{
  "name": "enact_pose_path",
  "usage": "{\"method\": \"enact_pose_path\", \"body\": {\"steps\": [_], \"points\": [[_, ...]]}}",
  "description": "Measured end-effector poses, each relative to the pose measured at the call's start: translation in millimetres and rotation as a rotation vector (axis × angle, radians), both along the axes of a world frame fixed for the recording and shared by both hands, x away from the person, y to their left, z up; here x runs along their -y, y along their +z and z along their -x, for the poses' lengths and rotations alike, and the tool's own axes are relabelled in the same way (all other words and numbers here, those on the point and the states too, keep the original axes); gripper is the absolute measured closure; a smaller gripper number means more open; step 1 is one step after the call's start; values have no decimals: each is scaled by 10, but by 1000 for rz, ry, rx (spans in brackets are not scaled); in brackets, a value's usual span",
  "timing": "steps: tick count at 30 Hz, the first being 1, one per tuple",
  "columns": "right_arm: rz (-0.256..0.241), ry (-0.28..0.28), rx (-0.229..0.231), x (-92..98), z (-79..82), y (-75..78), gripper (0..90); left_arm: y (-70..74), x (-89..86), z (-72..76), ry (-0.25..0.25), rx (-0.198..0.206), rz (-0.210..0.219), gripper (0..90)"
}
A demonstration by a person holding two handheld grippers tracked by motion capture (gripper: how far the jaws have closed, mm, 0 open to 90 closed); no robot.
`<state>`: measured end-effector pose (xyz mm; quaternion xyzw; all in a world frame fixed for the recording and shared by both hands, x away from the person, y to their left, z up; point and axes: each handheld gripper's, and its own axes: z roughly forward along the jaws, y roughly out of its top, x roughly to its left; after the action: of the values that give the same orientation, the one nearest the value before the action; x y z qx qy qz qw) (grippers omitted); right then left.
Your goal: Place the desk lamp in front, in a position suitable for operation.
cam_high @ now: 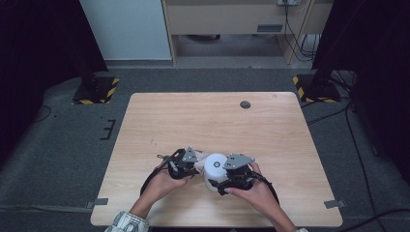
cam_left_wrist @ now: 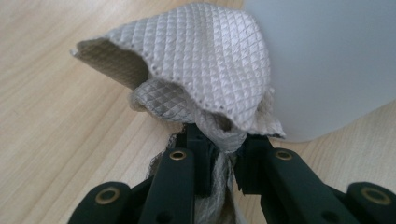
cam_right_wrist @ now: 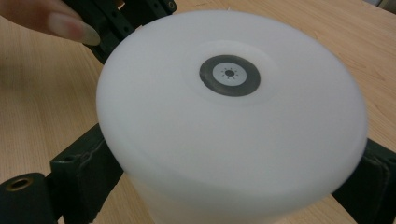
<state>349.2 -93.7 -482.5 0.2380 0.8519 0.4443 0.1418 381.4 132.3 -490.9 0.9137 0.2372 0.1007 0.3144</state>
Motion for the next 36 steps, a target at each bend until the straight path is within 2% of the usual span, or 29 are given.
{"method": "enact_pose_path", "body": {"steps": [2,5,9,12,13,15,20,27,28,29,30,32,33,34,36], "points": [[1,1,-3,5,-1,2,82,4,3,5,-5,3,3,781],[4,3,-8,18,-9,6,84,92,8,30,-5,14,45,781],[8,4,-14,29,-8,11,84,243,-20,66,-10,51,91,780],[9,5,-15,30,-10,13,85,313,-58,85,-5,52,147,780],[8,4,-15,30,-11,13,84,319,-54,91,-7,54,148,780],[7,-2,-14,27,-14,13,84,288,-33,89,-16,46,129,780],[8,-10,-17,38,-24,18,85,63,19,60,-32,7,25,779],[6,-11,-15,36,-29,15,85,33,6,11,-21,9,19,780],[4,-12,-16,37,-34,13,85,56,-33,-5,-1,10,61,781],[4,-12,-16,37,-34,13,85,56,-33,-5,-1,10,61,781],[2,-13,-17,40,-33,12,86,139,-72,-16,4,25,112,781],[3,-14,-16,42,-31,12,86,238,-82,-3,4,37,179,781],[3,-14,-16,42,-31,12,86,238,-82,-3,4,37,179,782],[2,-16,-20,43,-29,13,86,303,-69,21,-5,56,191,781],[-1,-14,-21,44,-33,11,86,292,-53,38,-13,53,187,781]]}}
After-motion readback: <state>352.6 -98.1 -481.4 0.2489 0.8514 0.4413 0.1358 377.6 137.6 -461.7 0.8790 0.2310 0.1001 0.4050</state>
